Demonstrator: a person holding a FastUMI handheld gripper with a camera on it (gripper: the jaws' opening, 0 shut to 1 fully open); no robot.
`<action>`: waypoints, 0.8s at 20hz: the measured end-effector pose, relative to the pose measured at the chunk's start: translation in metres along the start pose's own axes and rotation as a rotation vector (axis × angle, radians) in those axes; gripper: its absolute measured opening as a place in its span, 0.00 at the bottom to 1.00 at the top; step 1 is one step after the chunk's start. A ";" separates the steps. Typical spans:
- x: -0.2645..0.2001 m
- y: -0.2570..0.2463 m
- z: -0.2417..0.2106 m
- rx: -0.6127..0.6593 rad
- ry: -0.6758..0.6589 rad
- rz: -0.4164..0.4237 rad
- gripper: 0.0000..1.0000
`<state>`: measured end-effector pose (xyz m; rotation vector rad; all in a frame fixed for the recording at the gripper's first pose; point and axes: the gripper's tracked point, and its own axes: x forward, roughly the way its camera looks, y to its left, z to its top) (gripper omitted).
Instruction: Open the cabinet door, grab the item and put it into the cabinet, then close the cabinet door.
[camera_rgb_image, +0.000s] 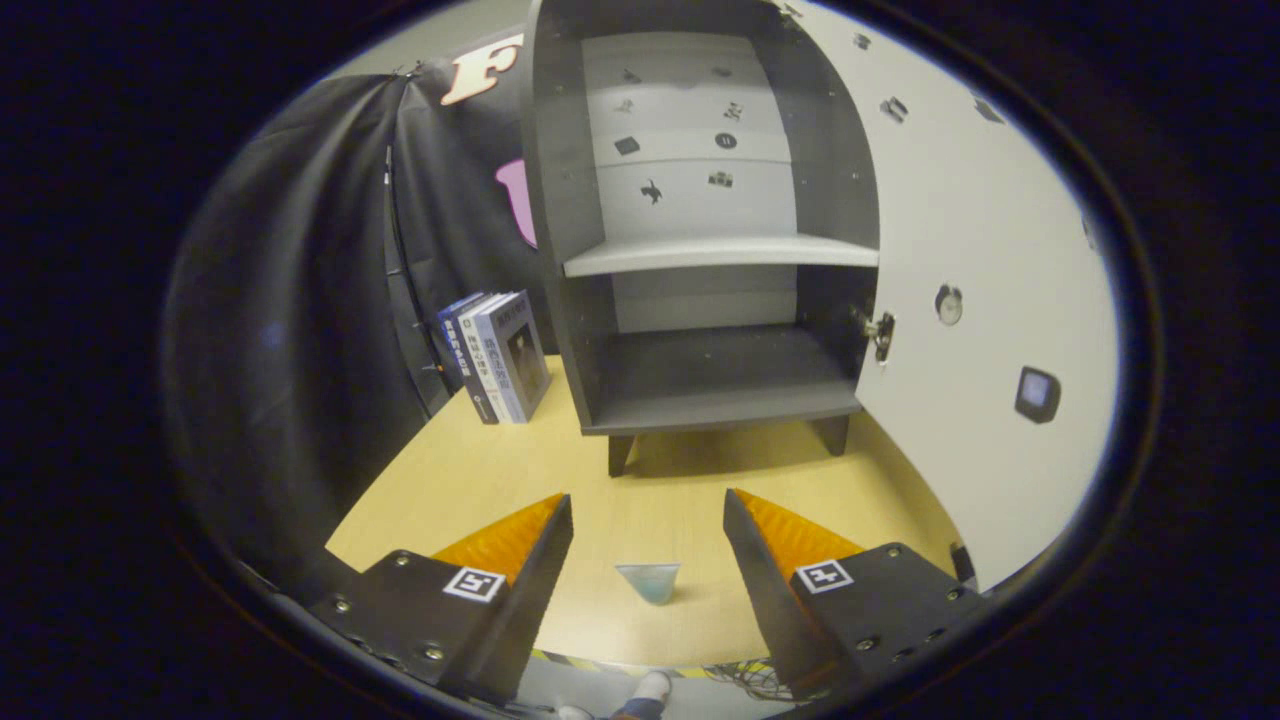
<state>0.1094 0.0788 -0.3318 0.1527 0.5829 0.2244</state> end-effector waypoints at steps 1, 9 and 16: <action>0.010 -0.003 -0.011 0.008 0.021 -0.005 0.91; 0.069 -0.009 -0.093 0.026 0.178 -0.035 0.90; 0.078 -0.015 -0.105 -0.010 0.191 -0.081 0.58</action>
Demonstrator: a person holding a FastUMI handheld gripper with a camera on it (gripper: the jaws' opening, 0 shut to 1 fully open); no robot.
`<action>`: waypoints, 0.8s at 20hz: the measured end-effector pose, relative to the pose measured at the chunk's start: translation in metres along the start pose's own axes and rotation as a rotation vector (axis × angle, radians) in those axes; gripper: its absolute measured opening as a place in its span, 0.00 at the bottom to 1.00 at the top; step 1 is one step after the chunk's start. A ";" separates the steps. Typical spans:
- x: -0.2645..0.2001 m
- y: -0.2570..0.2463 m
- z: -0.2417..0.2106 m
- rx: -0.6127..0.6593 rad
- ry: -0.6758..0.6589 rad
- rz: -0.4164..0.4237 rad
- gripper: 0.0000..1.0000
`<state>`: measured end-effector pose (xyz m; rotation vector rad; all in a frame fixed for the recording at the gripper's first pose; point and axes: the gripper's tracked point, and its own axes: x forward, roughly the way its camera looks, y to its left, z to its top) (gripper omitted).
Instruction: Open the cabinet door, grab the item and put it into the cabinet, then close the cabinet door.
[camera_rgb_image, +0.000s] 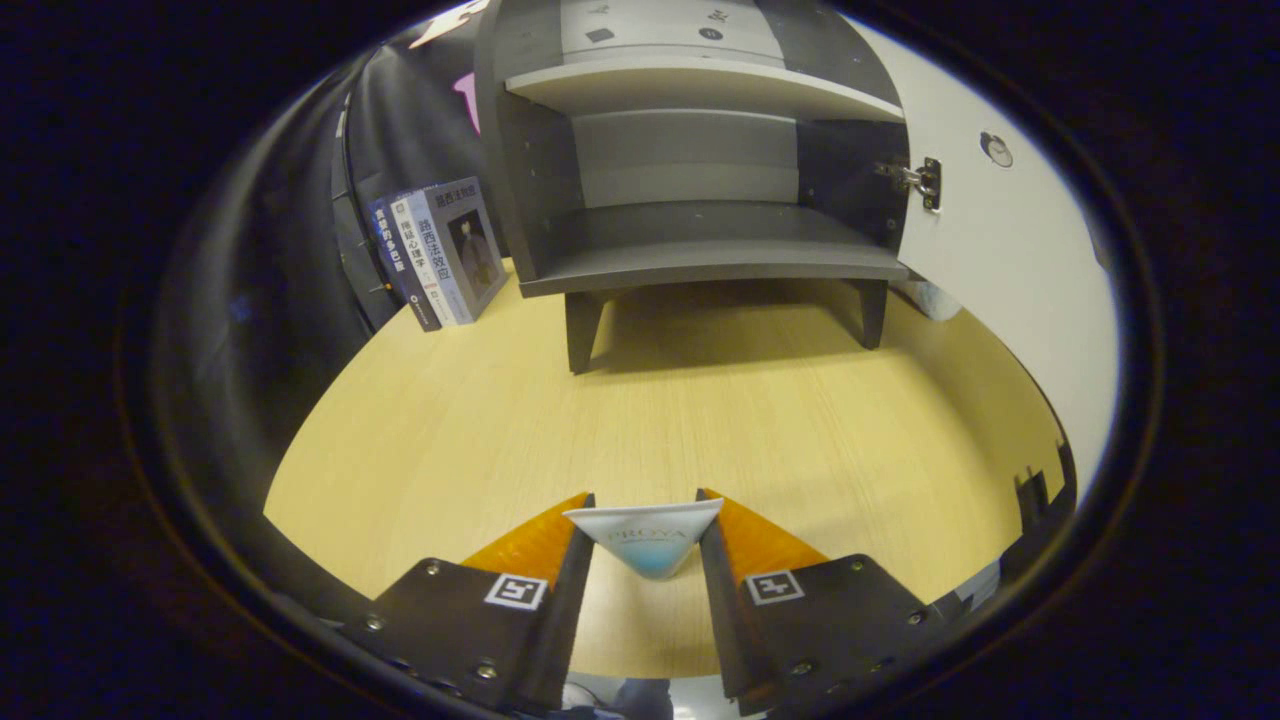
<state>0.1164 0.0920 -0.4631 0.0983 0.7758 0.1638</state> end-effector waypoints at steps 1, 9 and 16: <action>-0.001 0.001 0.005 0.006 -0.010 0.008 0.54; -0.055 -0.007 0.116 0.027 -0.175 0.038 0.53; -0.122 -0.010 0.273 -0.035 -0.448 0.061 0.53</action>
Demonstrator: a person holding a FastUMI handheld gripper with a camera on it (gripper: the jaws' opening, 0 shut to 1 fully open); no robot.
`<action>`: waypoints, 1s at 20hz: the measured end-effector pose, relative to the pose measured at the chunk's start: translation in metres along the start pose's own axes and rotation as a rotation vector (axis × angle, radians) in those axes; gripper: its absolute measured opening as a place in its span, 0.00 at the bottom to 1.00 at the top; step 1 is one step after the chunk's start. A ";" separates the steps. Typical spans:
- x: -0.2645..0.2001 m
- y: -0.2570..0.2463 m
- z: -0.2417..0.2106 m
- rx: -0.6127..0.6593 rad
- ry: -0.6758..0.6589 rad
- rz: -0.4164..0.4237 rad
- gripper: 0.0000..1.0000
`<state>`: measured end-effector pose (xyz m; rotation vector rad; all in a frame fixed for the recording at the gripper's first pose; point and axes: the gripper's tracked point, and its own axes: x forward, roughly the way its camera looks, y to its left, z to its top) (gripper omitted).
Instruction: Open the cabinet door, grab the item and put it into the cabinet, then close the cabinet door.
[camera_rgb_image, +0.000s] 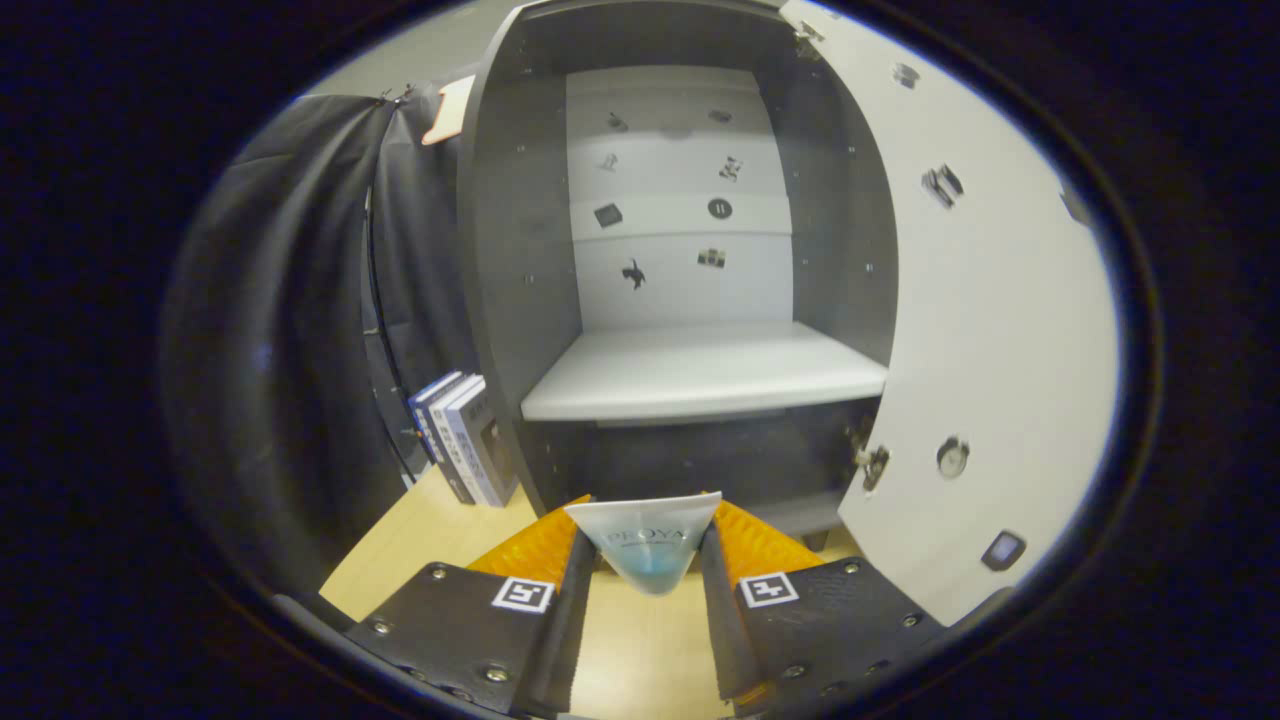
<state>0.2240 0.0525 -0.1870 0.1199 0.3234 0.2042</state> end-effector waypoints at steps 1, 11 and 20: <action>0.006 0.000 0.020 -0.014 -0.033 0.005 0.53; 0.109 -0.016 0.139 -0.037 -0.223 0.011 0.53; 0.178 -0.041 0.116 -0.038 -0.127 -0.051 0.53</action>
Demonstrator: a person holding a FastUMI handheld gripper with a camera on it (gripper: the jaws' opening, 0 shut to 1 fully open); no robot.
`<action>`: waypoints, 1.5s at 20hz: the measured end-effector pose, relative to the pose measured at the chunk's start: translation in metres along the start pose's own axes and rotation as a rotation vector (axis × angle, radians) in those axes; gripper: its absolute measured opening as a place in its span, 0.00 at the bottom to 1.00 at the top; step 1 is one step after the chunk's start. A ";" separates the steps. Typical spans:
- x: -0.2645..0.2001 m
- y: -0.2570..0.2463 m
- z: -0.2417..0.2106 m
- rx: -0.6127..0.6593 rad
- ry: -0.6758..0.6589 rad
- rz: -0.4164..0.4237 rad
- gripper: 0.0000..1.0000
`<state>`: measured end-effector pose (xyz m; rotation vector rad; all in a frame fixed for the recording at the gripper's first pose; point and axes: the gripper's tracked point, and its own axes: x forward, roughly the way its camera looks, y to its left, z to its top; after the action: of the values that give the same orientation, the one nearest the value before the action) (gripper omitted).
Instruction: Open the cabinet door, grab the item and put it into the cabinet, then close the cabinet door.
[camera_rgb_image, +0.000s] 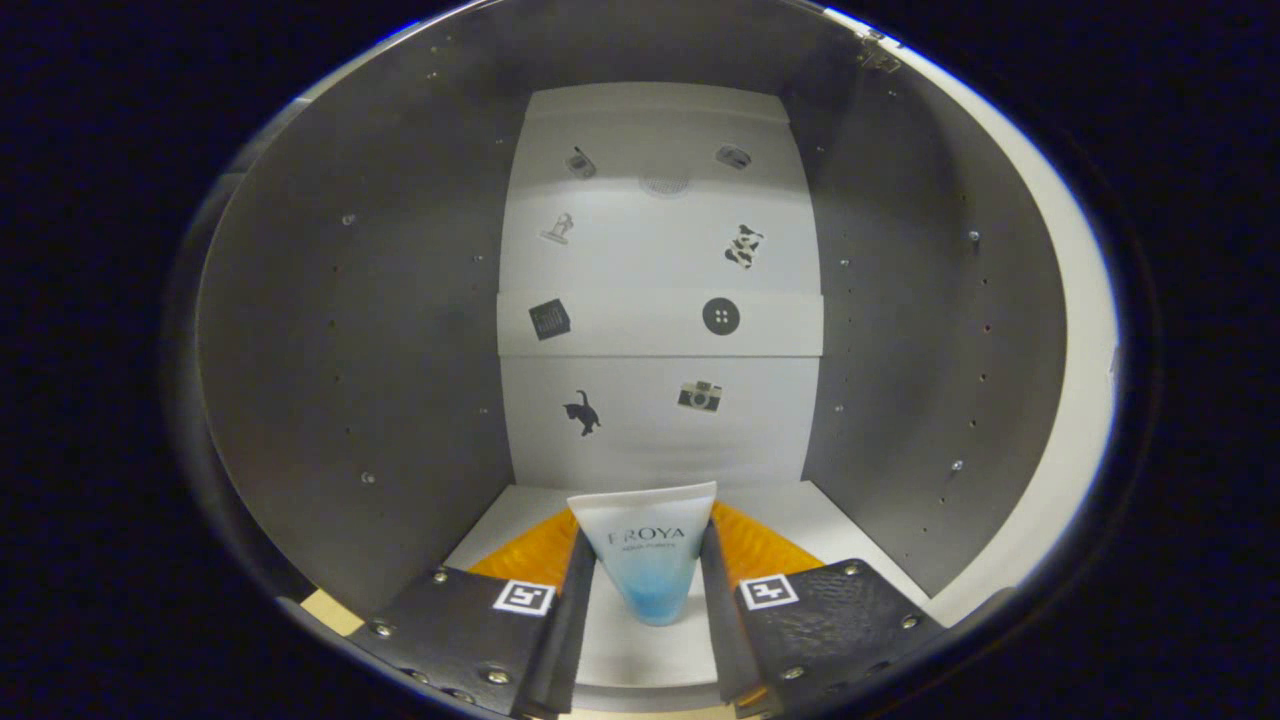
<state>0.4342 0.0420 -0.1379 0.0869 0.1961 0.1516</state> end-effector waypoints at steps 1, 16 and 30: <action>0.001 -0.001 0.001 0.006 -0.010 -0.005 0.53; -0.018 -0.017 0.015 0.046 -0.023 -0.060 0.96; -0.207 -0.013 0.026 -0.030 -0.089 -0.103 0.96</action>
<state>0.2403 -0.0052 -0.0748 0.0530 0.1093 0.0474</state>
